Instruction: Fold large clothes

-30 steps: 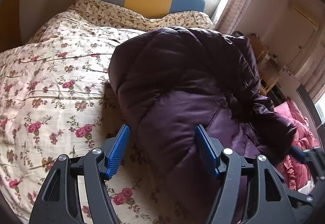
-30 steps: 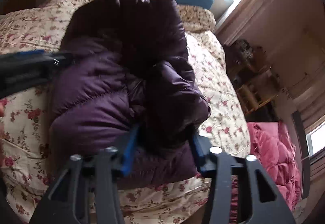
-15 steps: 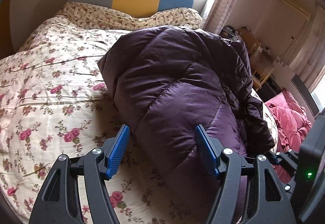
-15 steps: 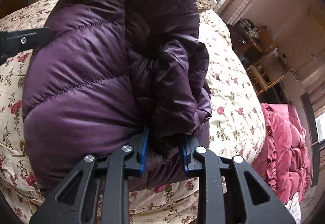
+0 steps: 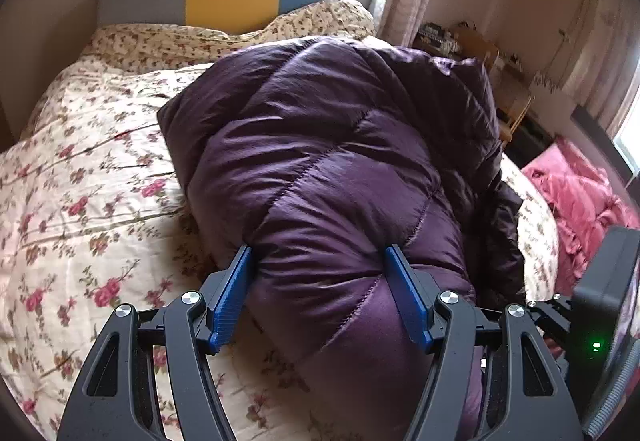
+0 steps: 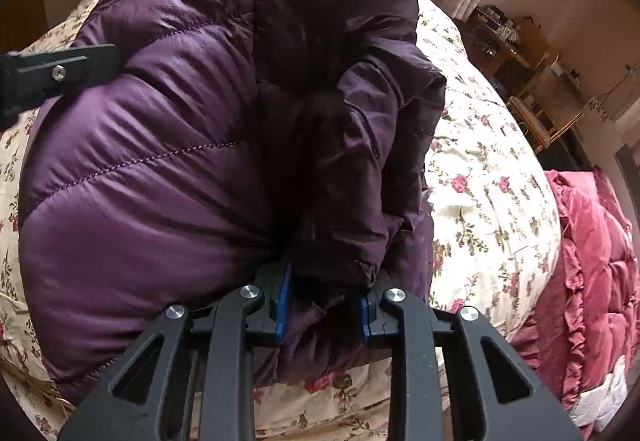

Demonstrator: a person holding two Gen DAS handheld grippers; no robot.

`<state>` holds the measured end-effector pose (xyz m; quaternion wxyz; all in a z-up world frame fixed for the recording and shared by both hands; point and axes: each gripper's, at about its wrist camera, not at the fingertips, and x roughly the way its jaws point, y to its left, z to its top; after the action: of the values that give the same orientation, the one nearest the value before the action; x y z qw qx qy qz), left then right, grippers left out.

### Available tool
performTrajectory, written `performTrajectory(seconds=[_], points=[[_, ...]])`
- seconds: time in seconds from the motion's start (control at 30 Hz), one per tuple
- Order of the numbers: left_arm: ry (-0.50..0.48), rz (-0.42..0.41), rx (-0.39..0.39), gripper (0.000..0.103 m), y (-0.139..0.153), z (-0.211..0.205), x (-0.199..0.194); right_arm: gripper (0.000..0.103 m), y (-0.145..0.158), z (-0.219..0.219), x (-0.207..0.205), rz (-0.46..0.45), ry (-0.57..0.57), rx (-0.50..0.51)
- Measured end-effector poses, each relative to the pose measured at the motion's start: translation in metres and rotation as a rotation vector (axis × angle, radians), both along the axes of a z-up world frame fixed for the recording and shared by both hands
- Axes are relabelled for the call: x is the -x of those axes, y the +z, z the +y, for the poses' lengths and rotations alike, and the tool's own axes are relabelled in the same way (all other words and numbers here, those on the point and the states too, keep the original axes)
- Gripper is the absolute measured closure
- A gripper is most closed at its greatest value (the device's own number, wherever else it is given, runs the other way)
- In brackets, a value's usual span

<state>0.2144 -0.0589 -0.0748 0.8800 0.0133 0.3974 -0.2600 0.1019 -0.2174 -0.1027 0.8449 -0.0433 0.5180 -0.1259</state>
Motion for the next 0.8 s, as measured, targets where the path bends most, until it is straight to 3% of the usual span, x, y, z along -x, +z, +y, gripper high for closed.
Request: performTrajectory(seconds=[0.33, 0.53, 0.8], points=[[-0.047, -0.005, -0.088, 0.036, -0.031, -0.028, -0.012, 0.082, -0.005, -0.011, -0.003, -0.040, -0.004, -0.053], [-0.044, 0.009, -0.084, 0.036, -0.029, -0.025, -0.015, 0.079, 0.009, -0.013, -0.007, -0.024, -0.021, -0.037], [-0.043, 0.006, -0.063, 0.036, -0.019, -0.014, -0.017, 0.061, 0.039, -0.019, -0.006, -0.087, -0.037, 0.001]])
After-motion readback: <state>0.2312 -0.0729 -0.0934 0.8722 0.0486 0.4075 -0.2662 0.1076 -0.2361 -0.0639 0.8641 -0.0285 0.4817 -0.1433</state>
